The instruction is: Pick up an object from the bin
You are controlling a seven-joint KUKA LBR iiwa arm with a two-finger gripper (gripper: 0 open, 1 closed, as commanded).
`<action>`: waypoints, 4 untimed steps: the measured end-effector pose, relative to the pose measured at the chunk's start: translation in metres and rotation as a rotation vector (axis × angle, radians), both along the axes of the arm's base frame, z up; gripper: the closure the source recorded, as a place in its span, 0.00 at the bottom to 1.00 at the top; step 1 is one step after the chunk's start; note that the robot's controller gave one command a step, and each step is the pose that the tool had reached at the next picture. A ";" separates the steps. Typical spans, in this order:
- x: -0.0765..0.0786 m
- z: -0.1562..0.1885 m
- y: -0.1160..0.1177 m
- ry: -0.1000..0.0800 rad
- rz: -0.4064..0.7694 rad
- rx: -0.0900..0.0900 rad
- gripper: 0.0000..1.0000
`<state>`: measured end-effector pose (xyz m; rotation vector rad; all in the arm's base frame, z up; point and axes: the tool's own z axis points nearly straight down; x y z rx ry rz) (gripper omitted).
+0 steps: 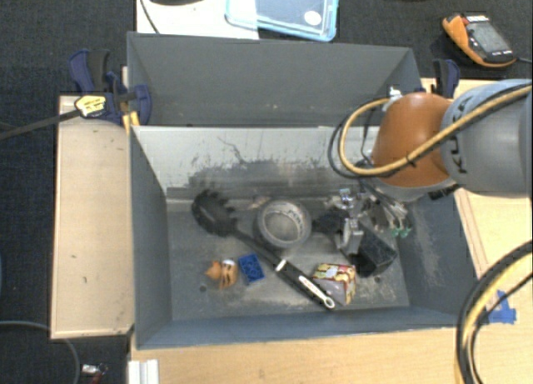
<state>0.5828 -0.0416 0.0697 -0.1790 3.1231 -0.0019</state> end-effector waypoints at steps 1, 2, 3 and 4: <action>0.000 0.000 0.000 0.000 0.000 0.000 1.00; -0.015 0.072 -0.010 0.006 -0.024 0.001 1.00; -0.003 0.119 -0.006 -0.003 -0.018 0.002 1.00; -0.038 0.191 0.009 0.011 -0.023 0.001 1.00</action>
Offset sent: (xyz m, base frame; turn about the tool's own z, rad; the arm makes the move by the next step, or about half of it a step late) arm -0.0228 -0.0187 0.1274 0.0361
